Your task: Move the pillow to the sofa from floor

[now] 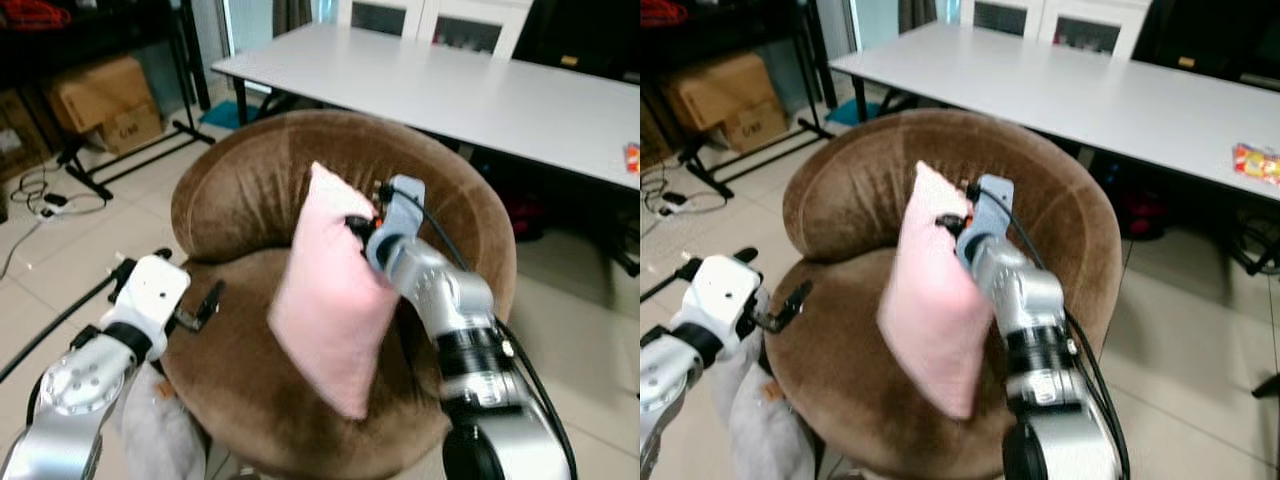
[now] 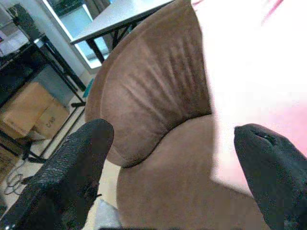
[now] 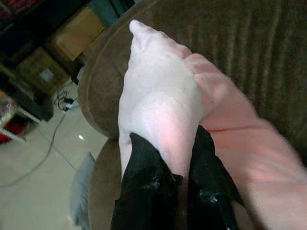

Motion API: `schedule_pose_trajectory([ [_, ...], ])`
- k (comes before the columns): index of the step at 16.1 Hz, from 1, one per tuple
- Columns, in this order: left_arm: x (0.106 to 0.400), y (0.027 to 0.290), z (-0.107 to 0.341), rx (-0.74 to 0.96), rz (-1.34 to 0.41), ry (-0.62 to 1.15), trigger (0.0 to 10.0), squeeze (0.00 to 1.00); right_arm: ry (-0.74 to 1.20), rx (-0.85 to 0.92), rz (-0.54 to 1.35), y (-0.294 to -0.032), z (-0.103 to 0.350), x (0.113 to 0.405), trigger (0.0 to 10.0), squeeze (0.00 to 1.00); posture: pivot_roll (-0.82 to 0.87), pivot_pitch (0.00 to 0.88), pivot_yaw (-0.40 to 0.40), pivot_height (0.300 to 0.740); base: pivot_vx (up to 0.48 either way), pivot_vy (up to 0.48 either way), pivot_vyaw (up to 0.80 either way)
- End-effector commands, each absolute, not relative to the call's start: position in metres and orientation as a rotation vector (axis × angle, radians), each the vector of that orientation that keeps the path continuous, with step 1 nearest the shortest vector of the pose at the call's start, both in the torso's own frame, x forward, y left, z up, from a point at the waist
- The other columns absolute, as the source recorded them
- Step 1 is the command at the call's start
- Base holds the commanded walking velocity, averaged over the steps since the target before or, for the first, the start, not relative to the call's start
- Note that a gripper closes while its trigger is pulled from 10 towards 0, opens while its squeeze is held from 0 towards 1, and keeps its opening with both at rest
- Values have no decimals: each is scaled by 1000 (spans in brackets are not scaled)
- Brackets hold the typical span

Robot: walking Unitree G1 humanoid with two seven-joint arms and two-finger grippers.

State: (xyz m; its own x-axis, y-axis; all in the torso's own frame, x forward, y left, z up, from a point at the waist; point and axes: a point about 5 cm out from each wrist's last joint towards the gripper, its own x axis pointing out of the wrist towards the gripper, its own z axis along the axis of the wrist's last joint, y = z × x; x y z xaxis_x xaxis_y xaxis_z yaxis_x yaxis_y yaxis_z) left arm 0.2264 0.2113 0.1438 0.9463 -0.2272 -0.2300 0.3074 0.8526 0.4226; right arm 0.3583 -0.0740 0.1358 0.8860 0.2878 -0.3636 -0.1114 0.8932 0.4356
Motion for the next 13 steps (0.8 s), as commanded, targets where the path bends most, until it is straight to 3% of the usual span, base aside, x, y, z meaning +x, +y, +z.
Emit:
schedule_pose_trajectory([
  [1,226,211,147,478,-301,169,10000,0,383,470,174,-80,147,367,10000,0,51,0,-14,740,0,0,0],
  [3,221,206,146,450,-361,185,10000,0,381,531,52,-101,144,380,10000,0,62,0,-18,740,0,0,0],
  [7,211,195,146,275,-501,216,10000,0,405,468,-229,-156,123,384,10000,0,62,0,-18,740,0,0,0],
  [13,204,195,144,139,-639,326,10000,0,549,444,-354,-181,84,367,10000,0,43,0,1,740,0,0,0],
])
